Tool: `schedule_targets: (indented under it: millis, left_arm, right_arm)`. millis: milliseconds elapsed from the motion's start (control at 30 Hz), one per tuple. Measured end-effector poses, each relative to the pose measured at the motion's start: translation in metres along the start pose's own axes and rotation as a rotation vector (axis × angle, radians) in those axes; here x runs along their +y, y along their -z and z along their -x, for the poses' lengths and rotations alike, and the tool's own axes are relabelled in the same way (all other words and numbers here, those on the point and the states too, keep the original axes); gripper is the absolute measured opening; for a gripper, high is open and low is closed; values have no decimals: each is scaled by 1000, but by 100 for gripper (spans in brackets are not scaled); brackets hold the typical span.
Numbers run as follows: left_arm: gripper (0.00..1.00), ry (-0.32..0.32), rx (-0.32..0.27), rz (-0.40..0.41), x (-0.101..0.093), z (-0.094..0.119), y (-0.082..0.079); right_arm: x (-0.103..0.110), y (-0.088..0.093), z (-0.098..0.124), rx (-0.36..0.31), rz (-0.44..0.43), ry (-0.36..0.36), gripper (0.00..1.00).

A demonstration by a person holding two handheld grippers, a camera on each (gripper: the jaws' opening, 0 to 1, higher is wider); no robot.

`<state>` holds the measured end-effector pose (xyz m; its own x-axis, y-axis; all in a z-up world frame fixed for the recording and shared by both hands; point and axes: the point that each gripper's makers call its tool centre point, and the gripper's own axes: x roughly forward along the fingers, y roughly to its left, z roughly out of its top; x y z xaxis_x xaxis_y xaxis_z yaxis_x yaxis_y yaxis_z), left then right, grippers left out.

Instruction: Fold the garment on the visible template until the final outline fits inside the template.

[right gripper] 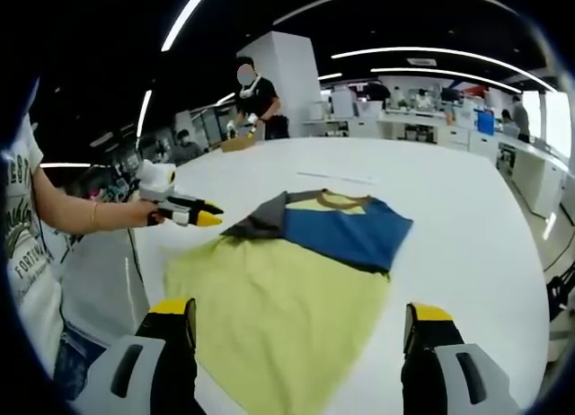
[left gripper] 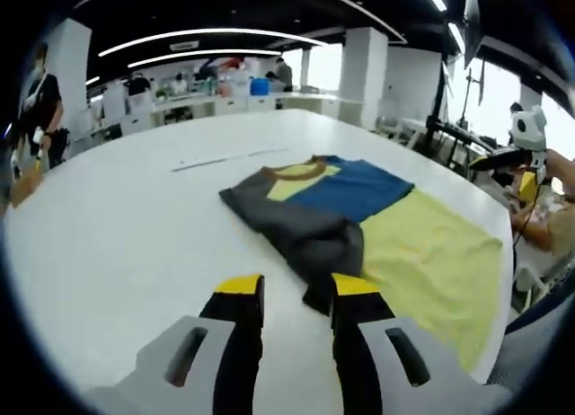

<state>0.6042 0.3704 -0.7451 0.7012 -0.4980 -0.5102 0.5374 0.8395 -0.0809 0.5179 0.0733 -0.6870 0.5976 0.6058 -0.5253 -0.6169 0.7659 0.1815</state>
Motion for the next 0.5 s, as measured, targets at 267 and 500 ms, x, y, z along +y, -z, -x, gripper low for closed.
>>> schedule_targets:
  millis: [267, 500]
  left_arm:
    - [20, 5, 39, 15, -4, 0, 20]
    - [18, 0, 69, -8, -1, -14, 23]
  right_arm:
    - [0, 2, -1, 10, 2, 0, 95]
    - [0, 3, -1, 18, 4, 0, 94]
